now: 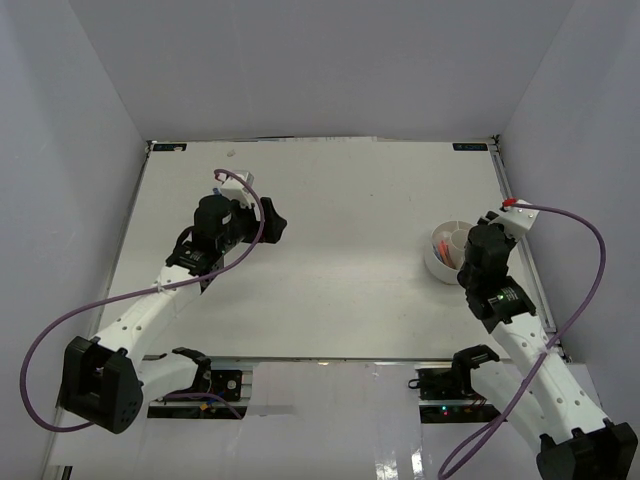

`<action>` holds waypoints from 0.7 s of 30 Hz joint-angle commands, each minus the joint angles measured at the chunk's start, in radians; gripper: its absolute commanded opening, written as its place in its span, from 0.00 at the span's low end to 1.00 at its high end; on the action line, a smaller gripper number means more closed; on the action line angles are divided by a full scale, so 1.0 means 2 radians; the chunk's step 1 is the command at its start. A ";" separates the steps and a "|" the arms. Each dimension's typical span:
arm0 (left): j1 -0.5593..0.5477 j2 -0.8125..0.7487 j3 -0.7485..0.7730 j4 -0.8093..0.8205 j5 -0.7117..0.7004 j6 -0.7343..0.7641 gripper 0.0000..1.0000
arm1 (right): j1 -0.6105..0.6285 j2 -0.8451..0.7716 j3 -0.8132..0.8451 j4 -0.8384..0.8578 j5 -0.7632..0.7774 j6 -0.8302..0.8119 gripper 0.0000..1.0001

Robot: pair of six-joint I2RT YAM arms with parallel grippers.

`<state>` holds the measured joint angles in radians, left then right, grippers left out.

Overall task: Sort the stationery into containers
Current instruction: Place the pen in the storage box.

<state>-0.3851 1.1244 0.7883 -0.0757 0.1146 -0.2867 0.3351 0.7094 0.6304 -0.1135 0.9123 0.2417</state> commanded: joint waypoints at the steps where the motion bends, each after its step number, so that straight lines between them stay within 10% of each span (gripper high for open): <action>1: 0.002 -0.020 -0.006 0.005 -0.014 0.001 0.98 | -0.013 0.000 -0.017 0.015 -0.005 0.038 0.08; 17: 0.002 -0.022 -0.011 0.009 -0.017 0.004 0.98 | -0.063 0.040 -0.100 0.099 -0.056 0.082 0.08; 21: 0.002 -0.022 -0.012 0.009 -0.018 0.002 0.98 | -0.063 0.037 -0.107 0.097 -0.064 0.085 0.28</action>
<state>-0.3851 1.1145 0.7731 -0.0746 0.0887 -0.2859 0.2150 0.7937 0.4202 0.0113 0.7830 0.3824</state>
